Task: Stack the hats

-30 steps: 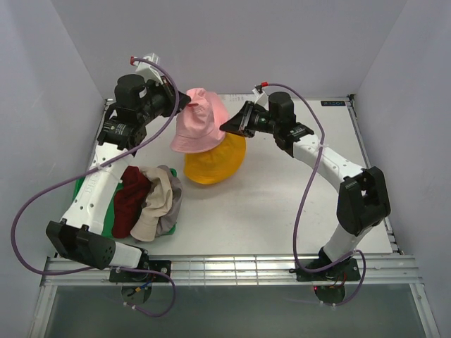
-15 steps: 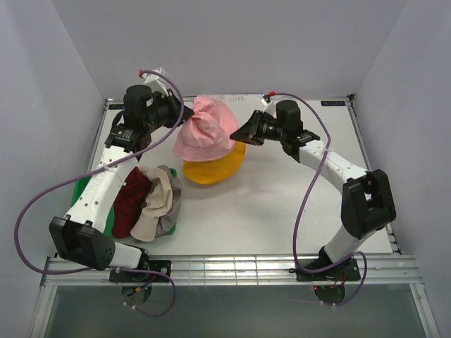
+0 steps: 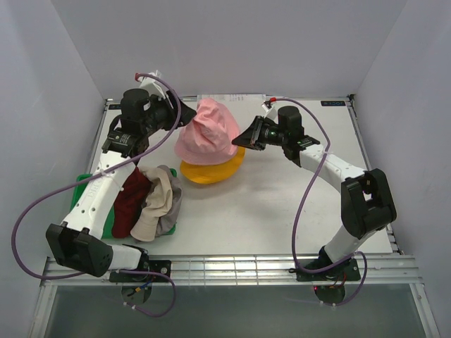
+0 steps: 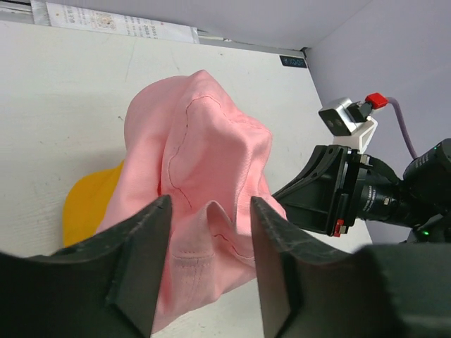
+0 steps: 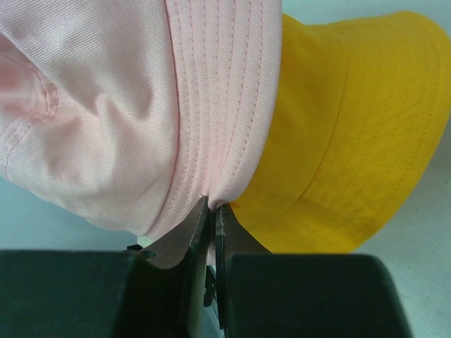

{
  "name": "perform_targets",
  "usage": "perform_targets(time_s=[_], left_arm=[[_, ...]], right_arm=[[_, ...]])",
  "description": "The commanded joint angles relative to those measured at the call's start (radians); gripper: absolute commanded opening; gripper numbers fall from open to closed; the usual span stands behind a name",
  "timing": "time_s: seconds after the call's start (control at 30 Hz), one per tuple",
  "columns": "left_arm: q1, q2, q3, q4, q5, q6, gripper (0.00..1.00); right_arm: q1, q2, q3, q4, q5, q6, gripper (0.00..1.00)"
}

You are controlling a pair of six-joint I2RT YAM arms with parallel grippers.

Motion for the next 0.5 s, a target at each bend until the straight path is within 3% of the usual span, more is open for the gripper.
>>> perform_targets(time_s=[0.0, 0.1, 0.27, 0.47], left_arm=[[0.001, -0.058, 0.001, -0.005, -0.055, -0.001, 0.61], [0.001, -0.063, 0.027, -0.066, -0.139, -0.024, 0.71], [0.007, -0.052, 0.061, -0.178, -0.277, -0.078, 0.78], [0.084, -0.046, 0.014, -0.222, -0.212, -0.141, 0.80]], right_arm=[[-0.005, -0.007, -0.014, 0.054, -0.032, -0.014, 0.08], [-0.011, 0.005, -0.011, 0.055, -0.040, -0.016, 0.08], [-0.022, 0.026, -0.004, 0.051, -0.052, -0.024, 0.08], [-0.047, 0.057, 0.010, 0.035, -0.073, -0.045, 0.08]])
